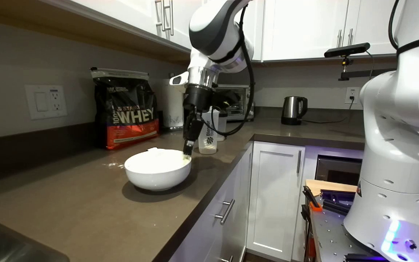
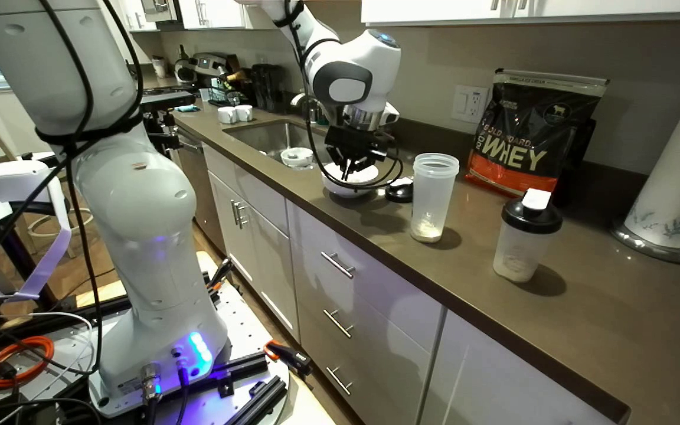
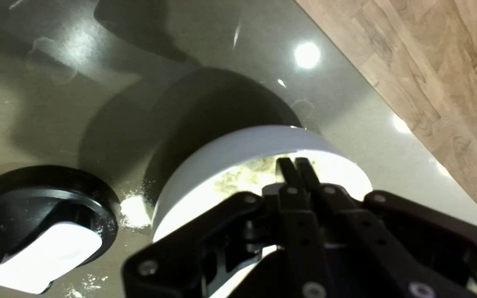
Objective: Scoop some powder and put it in the bottle
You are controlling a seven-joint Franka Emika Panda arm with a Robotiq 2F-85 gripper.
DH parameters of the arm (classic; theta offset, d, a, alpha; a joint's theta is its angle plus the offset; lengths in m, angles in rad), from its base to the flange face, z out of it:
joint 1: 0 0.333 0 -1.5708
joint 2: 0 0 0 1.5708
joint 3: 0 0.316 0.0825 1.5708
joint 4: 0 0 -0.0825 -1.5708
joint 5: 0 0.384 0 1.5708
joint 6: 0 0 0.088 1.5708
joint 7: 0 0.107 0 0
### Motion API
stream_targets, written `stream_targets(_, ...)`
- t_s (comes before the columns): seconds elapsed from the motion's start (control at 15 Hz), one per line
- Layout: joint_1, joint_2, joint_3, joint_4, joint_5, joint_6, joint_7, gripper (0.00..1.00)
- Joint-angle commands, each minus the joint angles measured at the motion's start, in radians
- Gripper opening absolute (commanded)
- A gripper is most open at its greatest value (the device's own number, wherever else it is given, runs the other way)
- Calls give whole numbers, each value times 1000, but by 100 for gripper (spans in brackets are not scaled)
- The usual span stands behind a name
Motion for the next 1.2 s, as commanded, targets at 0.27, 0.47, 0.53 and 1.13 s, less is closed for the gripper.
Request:
stream_targets(0.27,-8,-11,26,26,-132,19,32,3)
stream_targets(0.47,-5,-24,25,36,-148,4,29,3)
stream_targets(0.53,-4,-27,24,39,-144,-2,25,3)
stream_targets(1.13,0,-63,35,19,-162,39,52,3)
